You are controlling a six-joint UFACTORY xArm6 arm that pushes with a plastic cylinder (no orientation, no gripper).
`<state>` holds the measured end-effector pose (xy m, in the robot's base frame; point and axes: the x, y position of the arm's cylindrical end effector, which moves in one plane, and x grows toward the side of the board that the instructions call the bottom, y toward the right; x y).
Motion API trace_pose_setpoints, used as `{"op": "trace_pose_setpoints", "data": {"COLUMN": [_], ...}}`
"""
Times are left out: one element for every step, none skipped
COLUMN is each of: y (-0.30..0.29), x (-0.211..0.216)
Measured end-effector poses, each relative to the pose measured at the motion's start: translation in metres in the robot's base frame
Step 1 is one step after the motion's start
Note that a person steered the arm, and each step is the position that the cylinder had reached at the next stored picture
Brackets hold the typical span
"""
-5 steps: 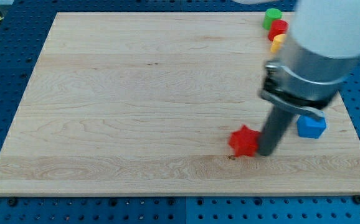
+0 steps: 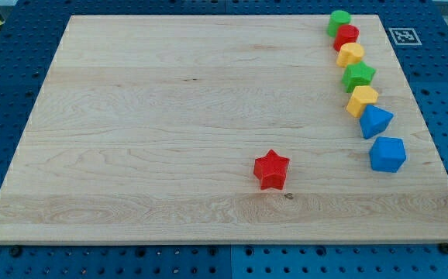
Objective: Move the red circle towards the center of the board
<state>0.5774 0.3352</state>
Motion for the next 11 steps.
{"op": "trace_pose_setpoints", "data": {"y": [0.01,0.008,-0.005,-0.028,-0.038,-0.049,-0.065,-0.079,-0.099,-0.13,-0.174], "x": [-0.044,-0.101,-0.173,-0.244,-0.267,-0.282,-0.316,-0.317,-0.317,-0.313,-0.308]}}
